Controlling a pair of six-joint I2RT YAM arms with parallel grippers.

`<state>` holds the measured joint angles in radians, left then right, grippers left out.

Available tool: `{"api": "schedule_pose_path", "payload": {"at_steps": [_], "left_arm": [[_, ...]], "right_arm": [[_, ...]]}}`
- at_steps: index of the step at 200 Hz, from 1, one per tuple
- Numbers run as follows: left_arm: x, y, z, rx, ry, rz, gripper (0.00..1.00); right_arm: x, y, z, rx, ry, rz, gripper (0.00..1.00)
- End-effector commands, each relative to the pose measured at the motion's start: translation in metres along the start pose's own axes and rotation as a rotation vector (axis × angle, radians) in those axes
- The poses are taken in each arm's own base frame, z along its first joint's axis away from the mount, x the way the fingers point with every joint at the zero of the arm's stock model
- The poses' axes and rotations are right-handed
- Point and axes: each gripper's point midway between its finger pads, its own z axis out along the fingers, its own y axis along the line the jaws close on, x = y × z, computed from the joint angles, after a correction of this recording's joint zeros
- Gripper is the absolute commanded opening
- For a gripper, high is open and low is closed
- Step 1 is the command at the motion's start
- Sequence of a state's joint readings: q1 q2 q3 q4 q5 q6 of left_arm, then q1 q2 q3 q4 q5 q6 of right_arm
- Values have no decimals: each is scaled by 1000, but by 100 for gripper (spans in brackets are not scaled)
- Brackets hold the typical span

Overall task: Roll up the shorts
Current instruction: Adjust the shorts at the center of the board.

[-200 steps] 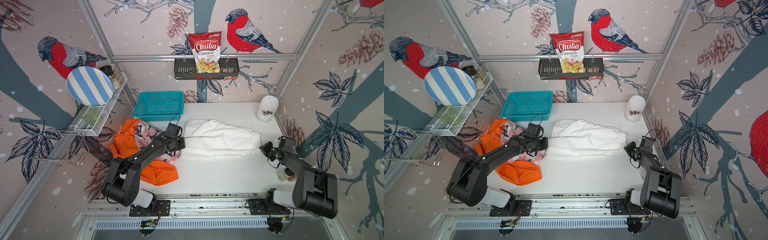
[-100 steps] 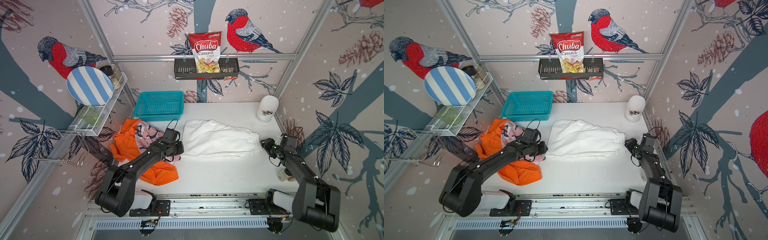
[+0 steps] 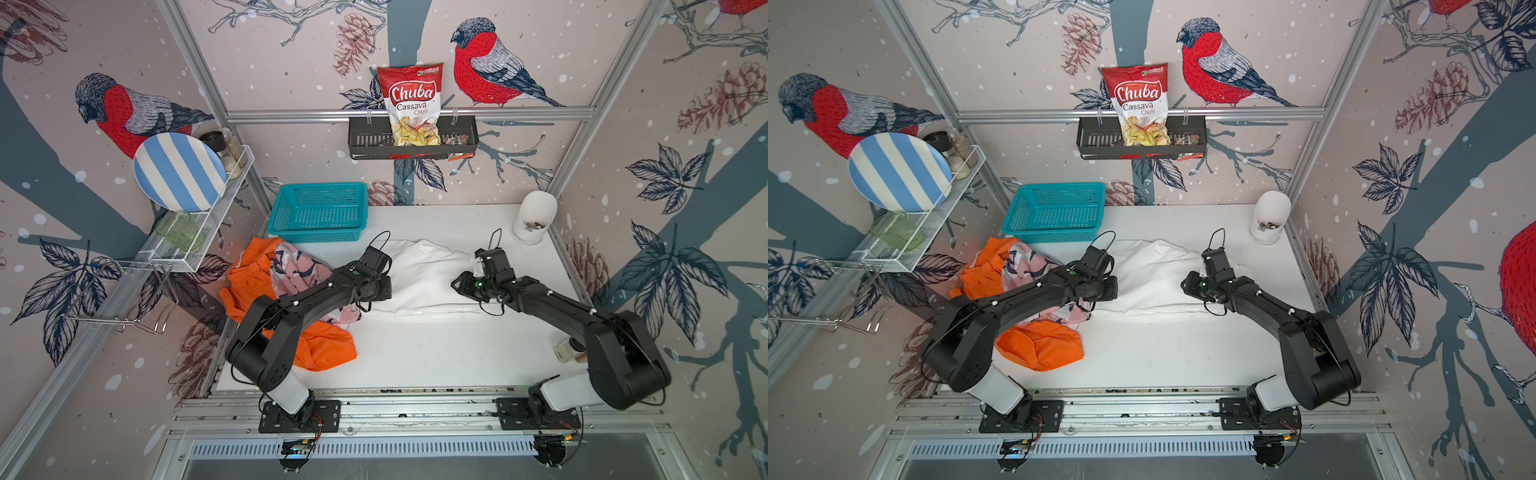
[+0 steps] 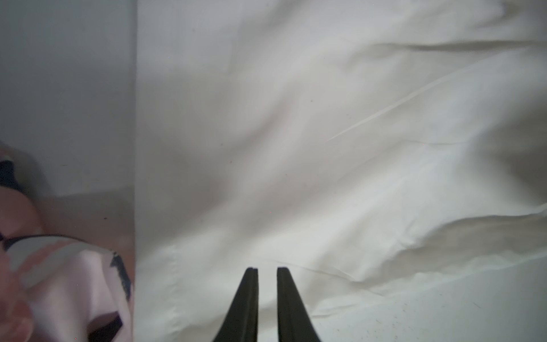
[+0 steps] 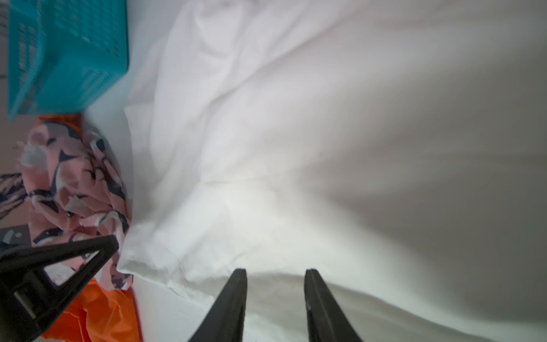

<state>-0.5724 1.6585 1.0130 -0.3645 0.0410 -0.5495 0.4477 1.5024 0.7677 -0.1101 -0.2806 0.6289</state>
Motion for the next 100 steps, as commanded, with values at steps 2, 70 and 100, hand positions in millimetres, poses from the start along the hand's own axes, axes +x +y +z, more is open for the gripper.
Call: {"api": "schedule_pose_path", "payload": {"at_steps": [2, 70, 100], "left_arm": [[15, 2, 24, 16, 46, 18, 16], [98, -9, 45, 30, 188, 55, 16], [133, -40, 41, 67, 223, 92, 16]], "right_arm": [[22, -11, 21, 12, 50, 31, 37], [-4, -66, 59, 95, 35, 82, 33], [-49, -60, 73, 73, 17, -1, 33]]}}
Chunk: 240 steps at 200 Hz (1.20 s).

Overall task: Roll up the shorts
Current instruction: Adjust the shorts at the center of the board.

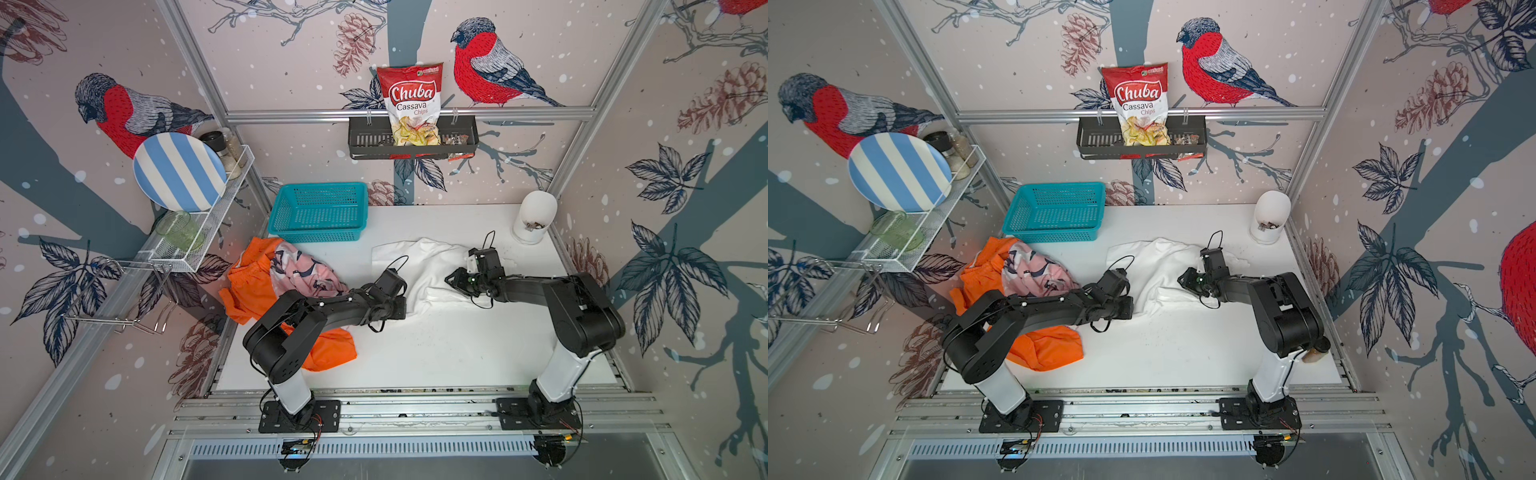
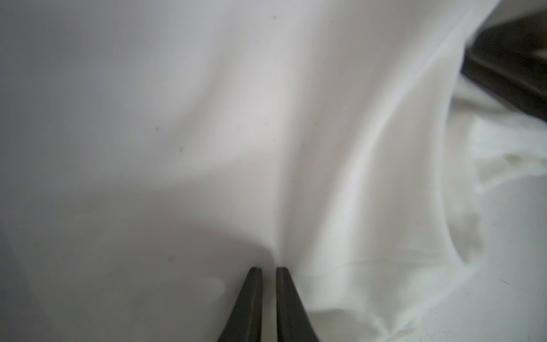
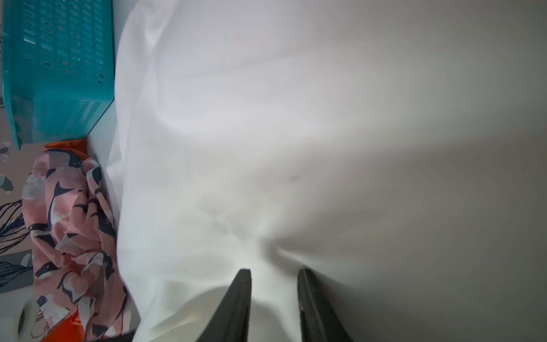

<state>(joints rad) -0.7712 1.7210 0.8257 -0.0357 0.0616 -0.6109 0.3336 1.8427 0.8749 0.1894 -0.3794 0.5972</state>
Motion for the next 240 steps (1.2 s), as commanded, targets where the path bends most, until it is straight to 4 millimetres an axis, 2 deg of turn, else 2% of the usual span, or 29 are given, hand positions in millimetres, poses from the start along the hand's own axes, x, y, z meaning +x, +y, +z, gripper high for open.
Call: {"api": "schedule_pose_path", "payload": {"at_steps": [1, 22, 42, 60, 76, 81, 91, 113, 132, 149, 158, 175, 206, 225, 240], "left_arm": [[69, 2, -1, -54, 216, -36, 16], [80, -33, -7, 21, 212, -16, 16], [79, -65, -13, 91, 203, 16, 16], [61, -85, -26, 130, 168, 40, 16], [32, -91, -44, 105, 90, 75, 17], [26, -86, -47, 75, 78, 80, 18], [4, -82, -57, 45, 36, 78, 18], [-26, -46, -60, -28, 0, 21, 19], [-38, -12, -55, -74, -7, -28, 19], [-40, 17, -46, -124, -7, -66, 19], [-25, 40, -36, -166, 26, -102, 18], [1, 58, -22, -173, 73, -143, 18], [33, 68, -11, -155, 118, -191, 18], [41, 73, -14, -161, 122, -199, 17], [45, 76, -18, -170, 120, -202, 17]], "right_arm": [[3, -34, 7, 146, 73, -38, 33], [-27, -19, 3, 130, 51, -111, 34], [-42, -5, -8, 134, 41, -173, 34], [-44, 5, -22, 135, 40, -202, 35], [-40, 11, -35, 145, 34, -213, 35], [-37, 12, -38, 147, 36, -215, 35], [-29, 17, -43, 138, 40, -220, 36], [-7, 26, -41, 94, 73, -232, 37], [0, 15, -32, 109, 94, -217, 37], [1, 3, -29, 130, 102, -198, 37], [0, -1, -29, 135, 104, -185, 37], [-14, -2, -35, 132, 76, -177, 37], [-60, 15, -39, 59, 8, -181, 38], [-88, 33, -30, -38, -16, -191, 38], [-107, 36, -17, -79, -33, -183, 38]]}}
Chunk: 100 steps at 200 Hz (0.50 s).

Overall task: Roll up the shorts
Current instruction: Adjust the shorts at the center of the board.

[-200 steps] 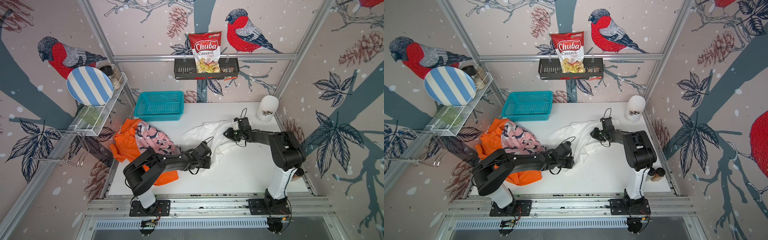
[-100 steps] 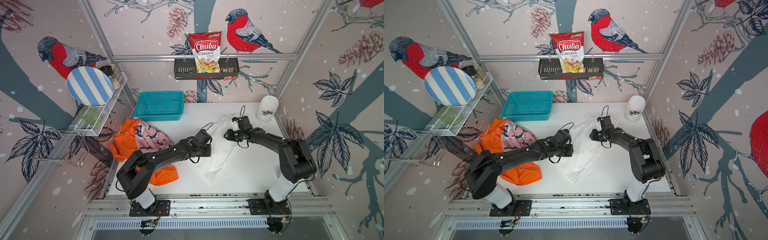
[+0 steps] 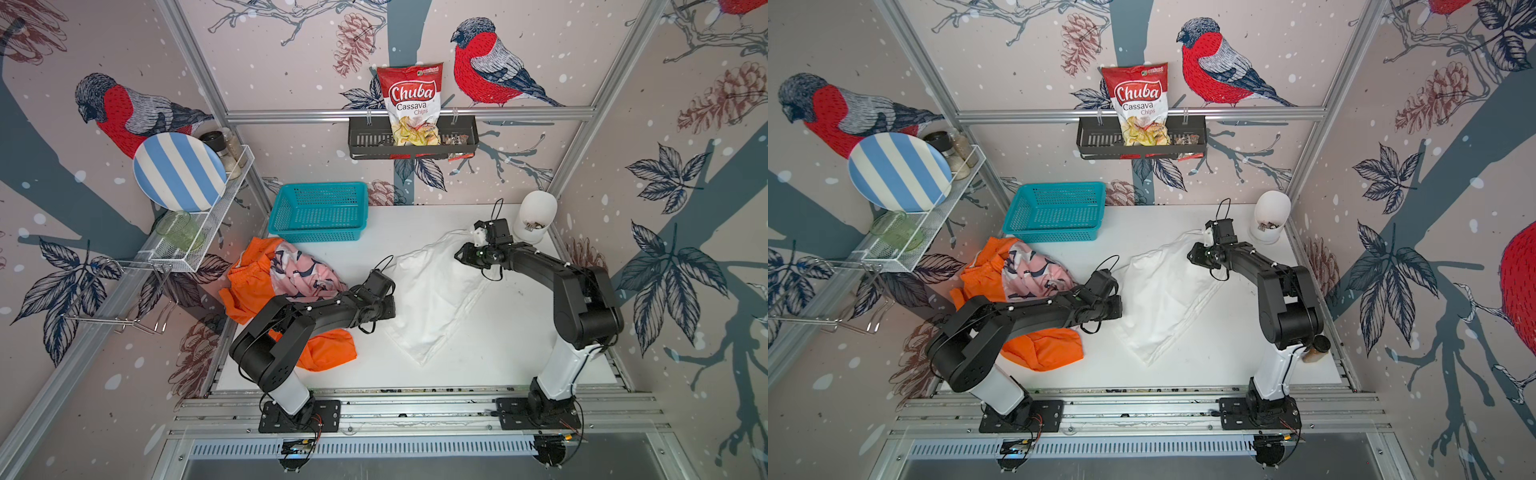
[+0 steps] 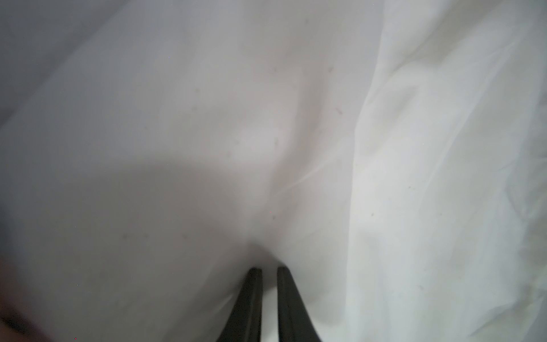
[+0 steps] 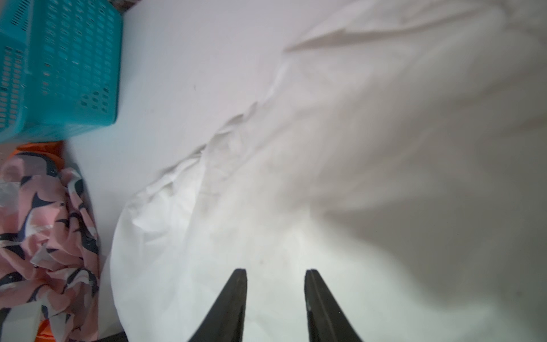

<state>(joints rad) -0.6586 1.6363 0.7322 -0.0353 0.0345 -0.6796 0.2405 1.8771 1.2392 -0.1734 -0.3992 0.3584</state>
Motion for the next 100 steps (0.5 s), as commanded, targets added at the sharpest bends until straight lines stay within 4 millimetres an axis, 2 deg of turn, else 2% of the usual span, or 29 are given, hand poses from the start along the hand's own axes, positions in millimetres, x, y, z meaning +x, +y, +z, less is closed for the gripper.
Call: {"api": "schedule_pose_path", "payload": {"at_steps": [1, 13, 25, 56, 80, 100], "left_arm": [[46, 34, -2, -114, 159, -30, 17], [48, 36, -5, -116, 158, -31, 17], [50, 38, -6, -119, 160, -33, 17], [57, 44, -5, -127, 168, -45, 17], [54, 42, 0, -121, 168, -39, 17], [39, 33, 12, -109, 172, -17, 17]], "right_arm": [[-27, 15, 13, -115, -30, -21, 38], [-38, 10, 26, -133, -26, -5, 38], [-40, -7, 43, -119, -10, 31, 36], [-33, -84, 69, -13, 18, 205, 32], [-20, -135, 60, 129, 39, 274, 29], [-9, -142, 39, 181, 33, 286, 29]]}}
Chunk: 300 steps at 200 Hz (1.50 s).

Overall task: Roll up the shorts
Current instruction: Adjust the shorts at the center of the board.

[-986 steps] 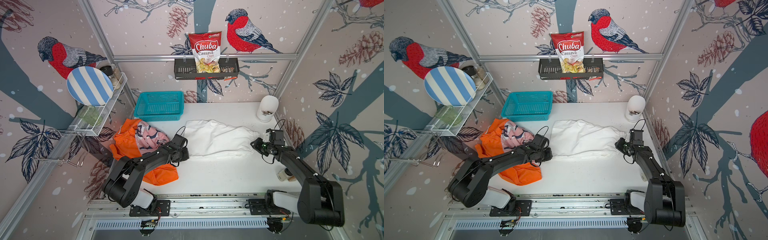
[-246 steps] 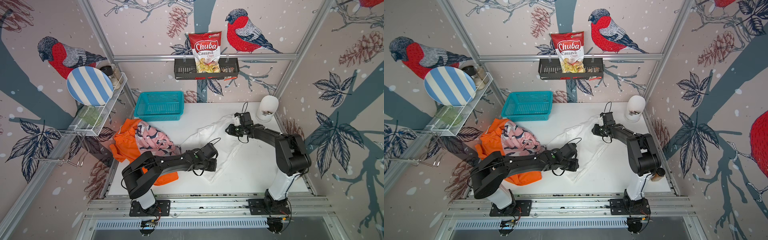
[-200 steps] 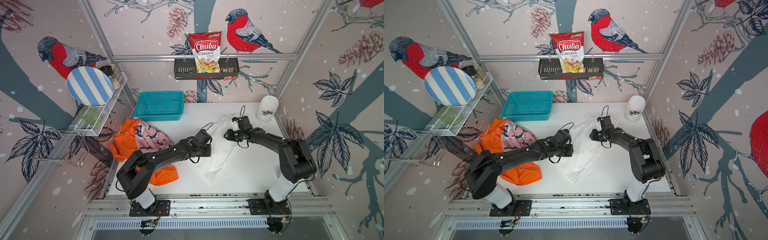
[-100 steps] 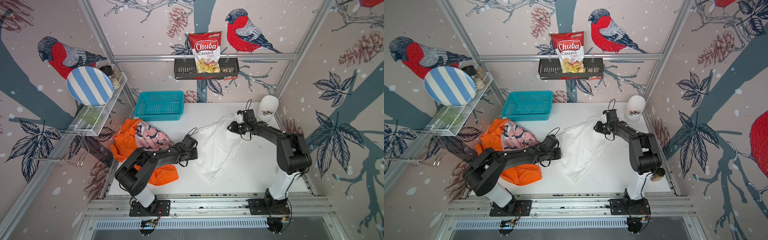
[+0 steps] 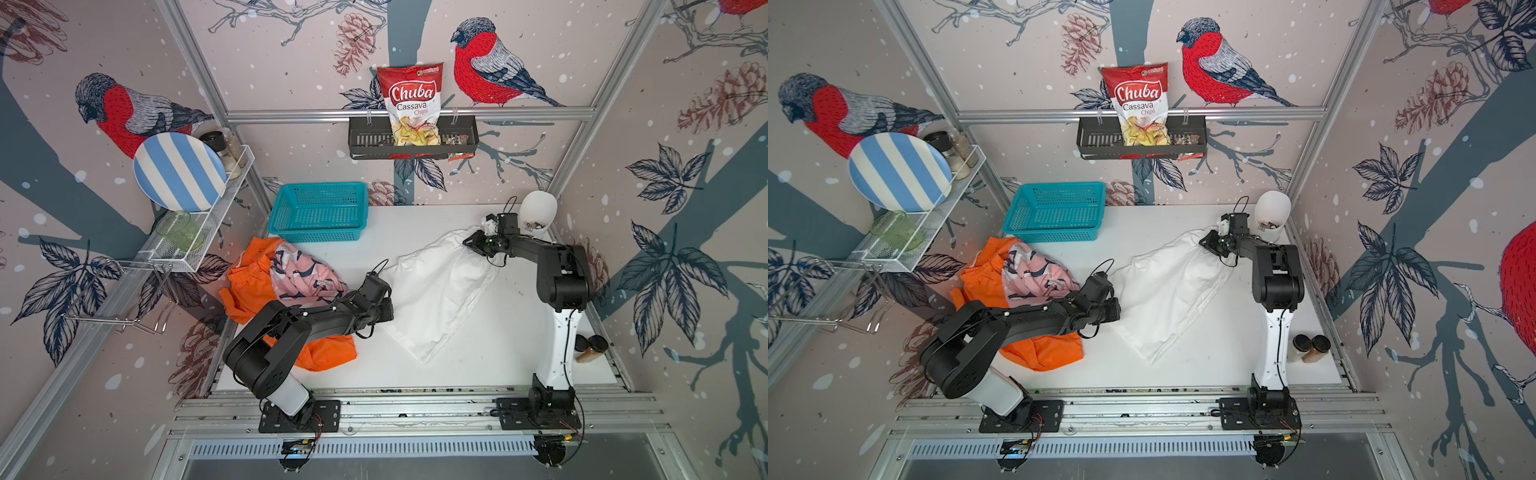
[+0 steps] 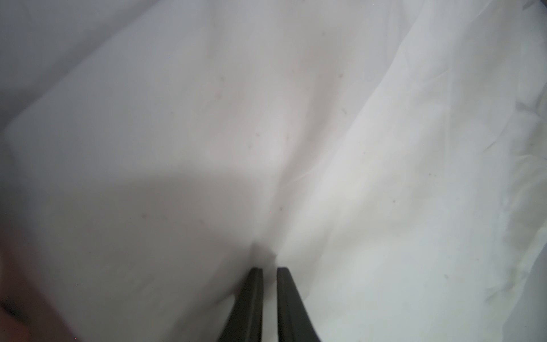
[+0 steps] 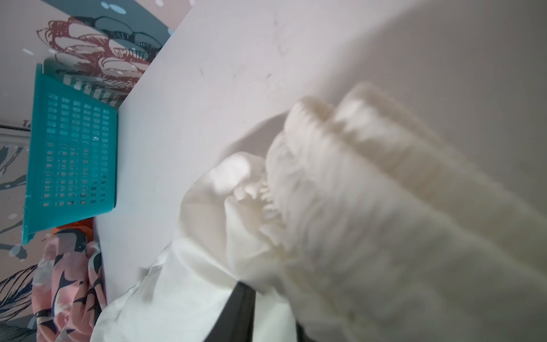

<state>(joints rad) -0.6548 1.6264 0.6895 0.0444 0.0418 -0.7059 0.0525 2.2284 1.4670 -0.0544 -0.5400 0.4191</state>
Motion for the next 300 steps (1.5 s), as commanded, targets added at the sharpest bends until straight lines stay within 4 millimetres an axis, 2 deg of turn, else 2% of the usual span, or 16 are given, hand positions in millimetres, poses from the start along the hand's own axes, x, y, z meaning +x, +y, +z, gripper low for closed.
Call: {"api": "schedule_pose_path", "payload": {"at_steps": [1, 24, 51, 67, 101, 117, 130, 150, 161, 171, 199, 222, 251, 263, 282, 300], "left_arm": [[39, 34, 10, -144, 201, 10, 17], [8, 24, 35, -109, 205, 17, 16], [-50, 20, 67, -107, 189, 31, 15], [-85, 20, 85, -130, 182, 49, 15], [-147, 13, 131, -158, 179, 76, 15], [-173, 7, 141, -174, 158, 83, 15], [-192, 0, 140, -176, 127, 86, 15], [-219, -14, 116, -175, 64, 94, 15], [-231, -24, 95, -164, 19, 97, 15], [-239, -34, 73, -150, -23, 102, 16], [-228, -58, 18, -124, -82, 125, 17], [-191, -73, -6, -105, -78, 151, 18], [-121, -77, -11, -60, -2, 146, 18], [-88, -69, -8, -62, 39, 139, 18], [-50, -55, 1, -55, 92, 108, 18], [-31, -41, 13, -70, 129, 88, 17]], "right_arm": [[34, -50, -19, 237, 59, 90, 29], [62, -52, -46, 280, 67, 104, 30], [118, -51, -74, 305, 89, 135, 31], [155, -38, -83, 267, 122, 143, 32], [233, 20, -91, 186, 207, 64, 33], [255, 57, -99, 129, 241, 15, 33], [257, 93, -112, 57, 239, -33, 34], [229, 136, -138, -37, 156, -104, 38], [209, 147, -146, -49, 95, -145, 39], [194, 144, -147, -17, 45, -182, 40], [182, 130, -122, -9, 139, -213, 38], [167, 139, -94, -29, 158, -254, 37], [147, 161, -58, -133, 176, -272, 37], [145, 172, -43, -191, 198, -280, 37], [143, 168, -16, -221, 240, -262, 37], [140, 150, 4, -193, 267, -215, 35]]}}
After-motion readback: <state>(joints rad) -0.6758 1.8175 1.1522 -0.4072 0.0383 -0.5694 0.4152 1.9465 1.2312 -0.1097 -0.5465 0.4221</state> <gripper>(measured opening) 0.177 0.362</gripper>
